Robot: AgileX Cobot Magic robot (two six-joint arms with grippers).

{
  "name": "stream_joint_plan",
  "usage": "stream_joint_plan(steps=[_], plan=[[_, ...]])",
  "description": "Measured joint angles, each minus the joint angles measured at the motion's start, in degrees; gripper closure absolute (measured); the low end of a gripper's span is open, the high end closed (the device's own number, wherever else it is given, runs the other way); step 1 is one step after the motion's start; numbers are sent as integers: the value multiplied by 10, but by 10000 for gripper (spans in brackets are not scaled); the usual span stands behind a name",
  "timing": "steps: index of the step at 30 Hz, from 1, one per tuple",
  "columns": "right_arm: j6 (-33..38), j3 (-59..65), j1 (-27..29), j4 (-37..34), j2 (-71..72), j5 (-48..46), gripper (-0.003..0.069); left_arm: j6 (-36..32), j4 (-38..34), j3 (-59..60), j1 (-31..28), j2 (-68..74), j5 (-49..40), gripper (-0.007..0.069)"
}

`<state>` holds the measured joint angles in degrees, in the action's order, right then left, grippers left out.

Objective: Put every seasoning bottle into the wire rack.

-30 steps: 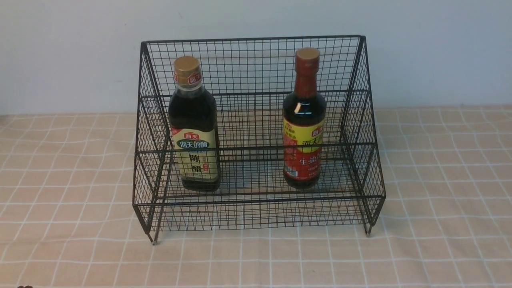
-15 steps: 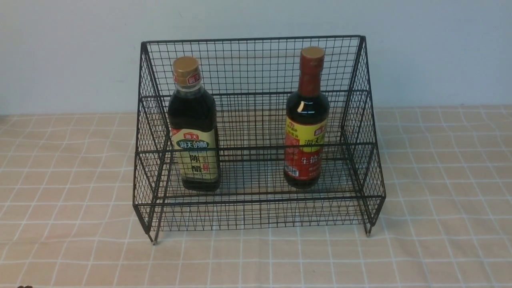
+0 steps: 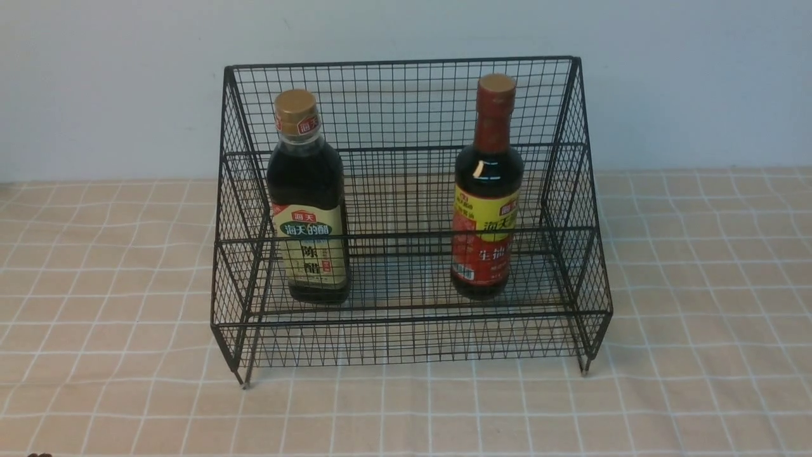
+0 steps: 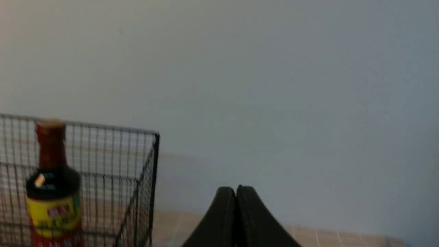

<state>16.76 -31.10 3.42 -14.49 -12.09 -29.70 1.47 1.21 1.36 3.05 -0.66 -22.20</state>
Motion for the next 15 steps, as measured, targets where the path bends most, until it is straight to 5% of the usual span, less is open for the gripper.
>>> stream_joint_plan(steps=[6,11,15], plan=[[-221,108,0,166,50,-17,672,0,0,0,0,0,0,631],[-215,189,-1,176,90,-6,672,0,0,0,0,0,0,631],[-139,265,-22,124,126,25,672,0,0,0,0,0,0,631]])
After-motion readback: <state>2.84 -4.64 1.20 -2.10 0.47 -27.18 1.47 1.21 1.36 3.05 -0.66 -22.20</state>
